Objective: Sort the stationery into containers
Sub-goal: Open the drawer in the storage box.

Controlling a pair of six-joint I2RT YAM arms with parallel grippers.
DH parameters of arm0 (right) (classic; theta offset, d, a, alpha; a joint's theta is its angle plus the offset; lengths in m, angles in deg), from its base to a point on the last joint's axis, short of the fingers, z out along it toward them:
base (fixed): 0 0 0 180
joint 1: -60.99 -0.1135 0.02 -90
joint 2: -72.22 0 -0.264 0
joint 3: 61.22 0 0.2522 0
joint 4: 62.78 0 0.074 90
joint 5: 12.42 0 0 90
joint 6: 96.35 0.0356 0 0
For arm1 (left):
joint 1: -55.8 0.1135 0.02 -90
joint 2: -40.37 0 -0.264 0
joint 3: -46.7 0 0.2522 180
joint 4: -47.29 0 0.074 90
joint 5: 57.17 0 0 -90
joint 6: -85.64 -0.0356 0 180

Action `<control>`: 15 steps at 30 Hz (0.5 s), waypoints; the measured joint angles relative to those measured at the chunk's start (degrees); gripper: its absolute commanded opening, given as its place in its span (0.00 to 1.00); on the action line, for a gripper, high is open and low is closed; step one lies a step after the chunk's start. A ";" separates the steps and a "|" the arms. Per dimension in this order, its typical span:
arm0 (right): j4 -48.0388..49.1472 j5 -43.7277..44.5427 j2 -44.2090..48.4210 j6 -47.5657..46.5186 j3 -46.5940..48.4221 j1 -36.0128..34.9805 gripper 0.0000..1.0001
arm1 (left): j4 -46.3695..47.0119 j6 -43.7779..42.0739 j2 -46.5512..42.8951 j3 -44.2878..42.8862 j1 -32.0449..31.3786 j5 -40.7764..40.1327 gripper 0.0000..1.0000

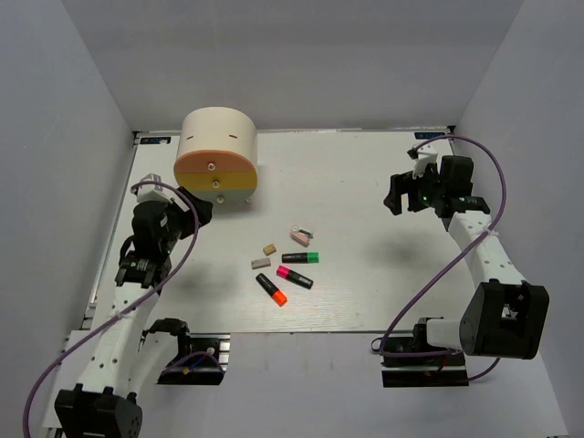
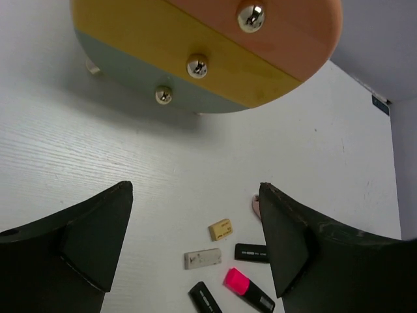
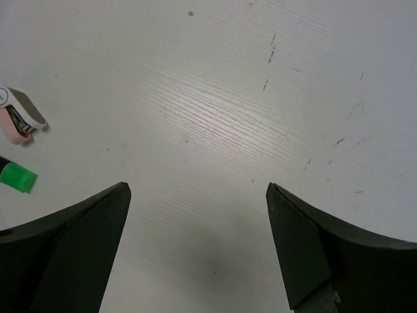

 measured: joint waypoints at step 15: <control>-6.82 -11.58 -0.35 -12.24 0.48 0.00 0.66 | 14.01 12.48 9.31 1.31 0.24 11.30 0.84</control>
